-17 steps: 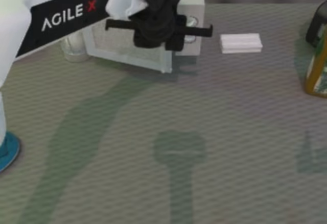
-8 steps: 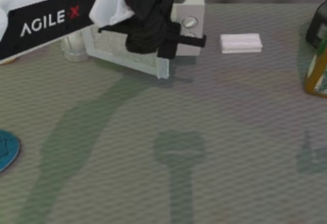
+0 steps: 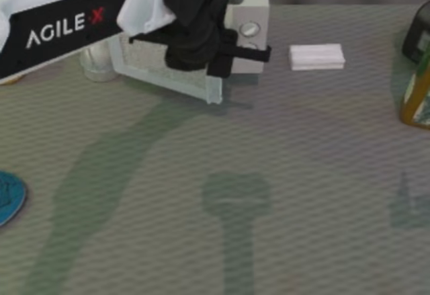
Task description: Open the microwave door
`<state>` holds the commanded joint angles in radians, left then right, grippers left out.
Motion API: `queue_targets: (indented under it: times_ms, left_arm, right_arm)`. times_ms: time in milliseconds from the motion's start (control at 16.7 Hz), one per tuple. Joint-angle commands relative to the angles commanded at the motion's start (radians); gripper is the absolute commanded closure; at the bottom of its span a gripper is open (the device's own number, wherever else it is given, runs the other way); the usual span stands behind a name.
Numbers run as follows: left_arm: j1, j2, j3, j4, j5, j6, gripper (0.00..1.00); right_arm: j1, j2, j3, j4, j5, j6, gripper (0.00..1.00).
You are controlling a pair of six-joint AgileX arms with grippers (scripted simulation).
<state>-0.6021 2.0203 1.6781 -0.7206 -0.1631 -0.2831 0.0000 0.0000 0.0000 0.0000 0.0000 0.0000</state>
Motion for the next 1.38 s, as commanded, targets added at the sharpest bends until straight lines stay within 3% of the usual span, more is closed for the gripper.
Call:
queue_targets:
  times_ms: [840,1380]
  left_arm:
    - [0.000,0.000,0.000,0.000,0.000,0.000,1.00]
    - [0.023,-0.082,-0.118,0.050,0.061,0.110,1.00]
  right_arm:
    - [0.000,0.000,0.000,0.000,0.000,0.000,0.00]
    - [0.000,0.000,0.000,0.000,0.000,0.000,0.00]
